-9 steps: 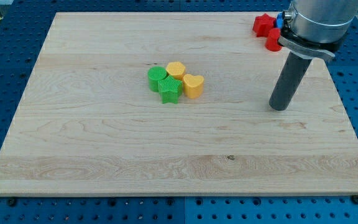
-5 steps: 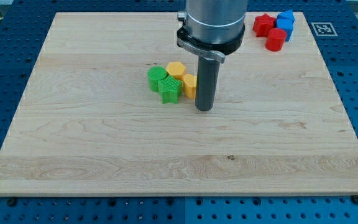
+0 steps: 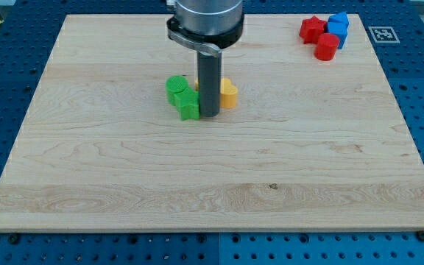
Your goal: Separate green blocks from the yellow blocks
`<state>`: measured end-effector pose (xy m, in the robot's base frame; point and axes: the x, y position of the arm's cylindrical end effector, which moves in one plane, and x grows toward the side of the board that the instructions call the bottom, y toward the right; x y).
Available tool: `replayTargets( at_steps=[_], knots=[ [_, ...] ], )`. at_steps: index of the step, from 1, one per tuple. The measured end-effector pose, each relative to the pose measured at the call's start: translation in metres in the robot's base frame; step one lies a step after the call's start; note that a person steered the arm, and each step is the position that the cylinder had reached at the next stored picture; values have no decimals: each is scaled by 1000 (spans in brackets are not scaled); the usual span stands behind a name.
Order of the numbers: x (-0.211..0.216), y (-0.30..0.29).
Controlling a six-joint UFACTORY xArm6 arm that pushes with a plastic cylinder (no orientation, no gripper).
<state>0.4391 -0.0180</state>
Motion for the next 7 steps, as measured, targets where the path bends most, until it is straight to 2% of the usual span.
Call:
replayTargets(
  at_steps=[2,4,6,7],
  knots=[
    [-7,-22],
    [-45,-32],
    [-47,-77],
    [-47,-80]
  ],
)
